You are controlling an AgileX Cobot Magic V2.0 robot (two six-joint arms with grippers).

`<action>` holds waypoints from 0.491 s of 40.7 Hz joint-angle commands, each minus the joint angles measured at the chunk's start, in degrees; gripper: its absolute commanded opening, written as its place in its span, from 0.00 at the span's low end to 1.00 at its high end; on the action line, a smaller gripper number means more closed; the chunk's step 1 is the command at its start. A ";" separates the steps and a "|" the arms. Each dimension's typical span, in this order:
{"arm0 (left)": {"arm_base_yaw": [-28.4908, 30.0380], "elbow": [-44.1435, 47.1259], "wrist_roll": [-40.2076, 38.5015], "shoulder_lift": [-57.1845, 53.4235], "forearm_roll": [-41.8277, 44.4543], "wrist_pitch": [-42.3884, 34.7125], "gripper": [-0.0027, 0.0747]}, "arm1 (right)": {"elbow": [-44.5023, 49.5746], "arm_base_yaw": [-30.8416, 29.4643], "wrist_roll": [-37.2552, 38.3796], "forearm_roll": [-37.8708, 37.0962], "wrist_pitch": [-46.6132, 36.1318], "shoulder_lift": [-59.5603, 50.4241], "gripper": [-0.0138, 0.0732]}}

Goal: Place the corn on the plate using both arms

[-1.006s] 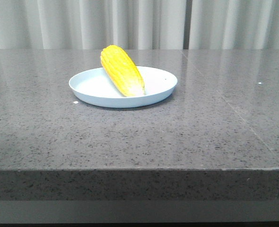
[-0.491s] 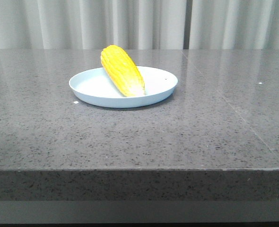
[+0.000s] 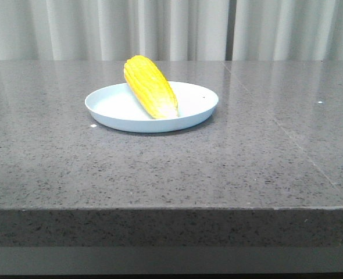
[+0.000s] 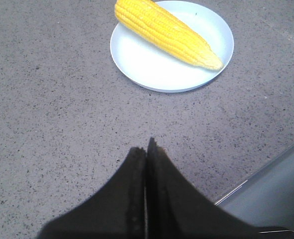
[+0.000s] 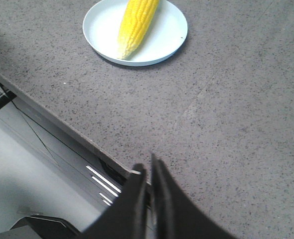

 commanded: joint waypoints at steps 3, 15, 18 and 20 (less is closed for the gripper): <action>-0.46 -1.44 -0.78 -0.23 0.44 -4.44 0.01 | -1.25 -0.19 0.17 0.92 -3.46 0.30 0.08; -0.46 -1.44 -0.78 -0.23 0.44 -4.44 0.01 | -1.25 -0.19 0.17 1.40 -2.43 0.30 0.08; -0.46 -1.44 -0.78 -0.23 0.44 -4.44 0.01 | -1.25 -0.19 0.17 1.40 -2.43 0.30 0.08; -0.46 -1.44 -0.78 -0.23 0.44 -4.44 0.01 | -1.25 -0.19 0.17 1.40 -2.43 0.30 0.08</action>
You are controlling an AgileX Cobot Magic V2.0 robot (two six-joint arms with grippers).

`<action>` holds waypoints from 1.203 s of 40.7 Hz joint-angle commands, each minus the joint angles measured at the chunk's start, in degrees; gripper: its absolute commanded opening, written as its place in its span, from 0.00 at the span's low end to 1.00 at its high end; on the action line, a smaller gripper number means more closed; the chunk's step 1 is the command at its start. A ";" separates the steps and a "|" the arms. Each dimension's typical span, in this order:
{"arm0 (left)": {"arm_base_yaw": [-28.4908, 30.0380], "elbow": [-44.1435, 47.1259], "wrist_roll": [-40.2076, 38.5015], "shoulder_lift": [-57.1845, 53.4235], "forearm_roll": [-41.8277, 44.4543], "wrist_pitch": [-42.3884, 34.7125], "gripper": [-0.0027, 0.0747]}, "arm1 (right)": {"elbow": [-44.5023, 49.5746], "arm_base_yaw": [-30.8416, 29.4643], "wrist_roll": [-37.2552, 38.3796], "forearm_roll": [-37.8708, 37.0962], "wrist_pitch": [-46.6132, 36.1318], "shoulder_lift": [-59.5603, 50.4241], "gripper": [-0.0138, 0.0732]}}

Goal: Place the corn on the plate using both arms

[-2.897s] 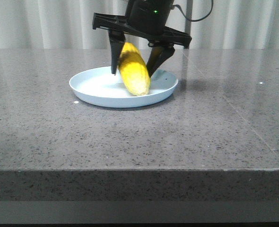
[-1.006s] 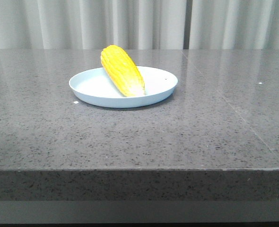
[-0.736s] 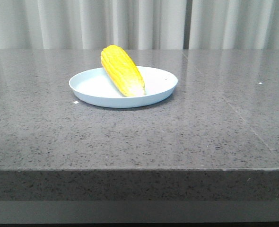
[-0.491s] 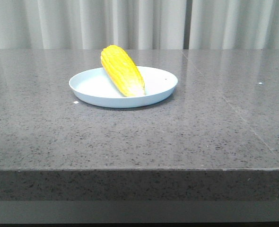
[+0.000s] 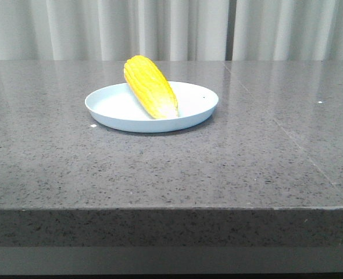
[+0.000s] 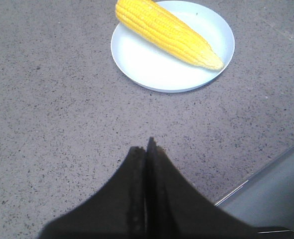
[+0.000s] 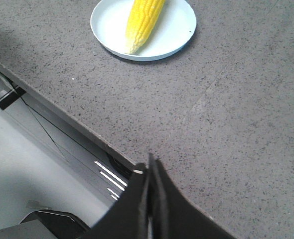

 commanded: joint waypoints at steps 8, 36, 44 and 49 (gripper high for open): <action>-0.51 -1.44 -0.78 -0.36 0.04 -4.39 0.01 | -1.25 -0.19 0.17 0.24 -3.52 0.30 0.08; 29.08 42.63 -0.78 -38.01 -3.60 -46.91 0.01 | -1.25 -0.19 0.17 0.24 -3.53 0.30 0.08; 32.60 50.03 -0.78 -44.10 -4.52 -48.38 0.01 | -1.25 -0.19 0.17 0.24 -3.53 0.30 0.08; 32.60 52.04 -0.78 -44.96 -7.21 -49.93 0.01 | -1.25 -0.19 0.17 0.24 -3.59 0.30 0.08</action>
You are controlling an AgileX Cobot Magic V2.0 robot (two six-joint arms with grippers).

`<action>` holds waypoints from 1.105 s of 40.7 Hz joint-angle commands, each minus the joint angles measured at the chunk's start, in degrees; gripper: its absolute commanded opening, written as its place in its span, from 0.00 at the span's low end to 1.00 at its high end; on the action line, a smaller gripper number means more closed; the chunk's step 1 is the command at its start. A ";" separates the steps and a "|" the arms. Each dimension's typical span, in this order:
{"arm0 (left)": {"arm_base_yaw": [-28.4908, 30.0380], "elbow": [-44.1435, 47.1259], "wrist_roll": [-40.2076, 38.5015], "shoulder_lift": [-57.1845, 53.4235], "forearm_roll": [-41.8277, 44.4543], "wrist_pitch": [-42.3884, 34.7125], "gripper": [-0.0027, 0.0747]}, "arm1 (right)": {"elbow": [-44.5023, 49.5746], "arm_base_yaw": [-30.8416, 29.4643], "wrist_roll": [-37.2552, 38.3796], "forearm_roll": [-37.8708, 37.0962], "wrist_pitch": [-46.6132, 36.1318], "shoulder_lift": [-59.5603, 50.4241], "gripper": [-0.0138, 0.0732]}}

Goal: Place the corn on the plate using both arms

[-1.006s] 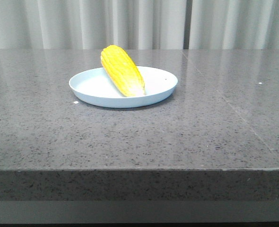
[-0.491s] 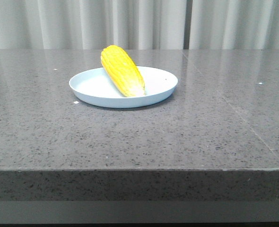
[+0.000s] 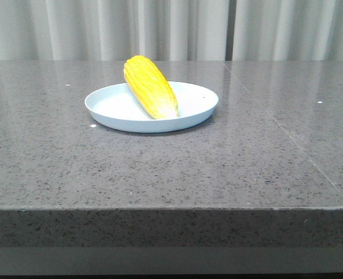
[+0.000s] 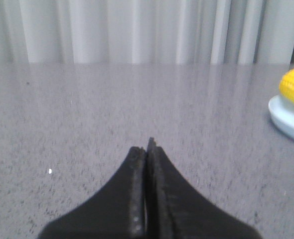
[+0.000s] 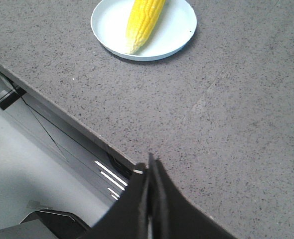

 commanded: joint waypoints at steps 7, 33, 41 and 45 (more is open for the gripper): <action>0.12 1.31 -0.78 -0.95 -3.26 -5.86 0.01 | -1.25 -0.19 0.13 0.16 -3.51 0.30 0.08; 0.12 1.31 -0.78 -0.95 -1.67 -8.76 0.01 | -1.25 -0.19 0.13 0.16 -3.51 0.30 0.08; 0.12 1.31 -0.78 -0.95 -1.67 -8.76 0.01 | -1.25 -0.19 0.13 0.16 -3.51 0.30 0.08; 0.12 1.31 -0.78 -0.95 -1.67 -8.76 0.01 | -1.25 -0.19 0.13 0.16 -3.51 0.30 0.08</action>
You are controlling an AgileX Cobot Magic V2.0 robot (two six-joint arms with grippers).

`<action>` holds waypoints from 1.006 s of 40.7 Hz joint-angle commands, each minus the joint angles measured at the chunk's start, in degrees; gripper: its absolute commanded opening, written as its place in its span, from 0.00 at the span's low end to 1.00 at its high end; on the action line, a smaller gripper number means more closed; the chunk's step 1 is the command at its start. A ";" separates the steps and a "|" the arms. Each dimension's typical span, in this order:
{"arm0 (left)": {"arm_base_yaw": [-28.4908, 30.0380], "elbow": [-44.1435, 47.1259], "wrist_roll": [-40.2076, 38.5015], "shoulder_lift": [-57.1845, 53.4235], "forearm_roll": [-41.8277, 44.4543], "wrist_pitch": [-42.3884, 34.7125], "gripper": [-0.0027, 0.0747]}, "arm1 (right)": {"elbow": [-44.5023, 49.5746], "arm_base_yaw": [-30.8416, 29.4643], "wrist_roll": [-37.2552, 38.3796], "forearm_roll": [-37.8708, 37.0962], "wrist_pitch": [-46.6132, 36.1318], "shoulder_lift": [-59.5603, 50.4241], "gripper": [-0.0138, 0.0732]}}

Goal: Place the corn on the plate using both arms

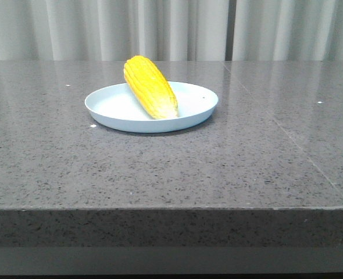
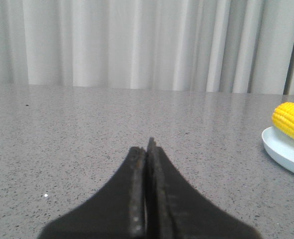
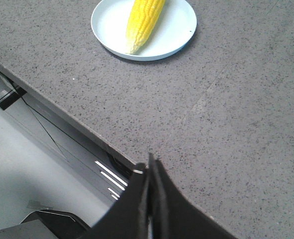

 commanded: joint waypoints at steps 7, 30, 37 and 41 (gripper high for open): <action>0.01 1.31 -0.78 -0.95 0.00 -4.75 0.01 | -1.25 -0.19 0.04 0.16 -3.51 0.30 0.08; 0.01 1.31 -0.78 -0.95 0.00 -4.75 0.01 | 26.84 -22.75 -0.01 0.08 -35.75 -19.02 0.08; 0.01 1.31 -0.78 -0.95 0.00 -4.75 0.01 | 38.25 -26.58 -0.01 0.08 -48.10 -26.32 0.08; 0.01 1.31 -0.78 -0.95 0.00 -4.75 0.01 | 43.04 -27.78 0.04 0.08 -52.95 -29.34 0.08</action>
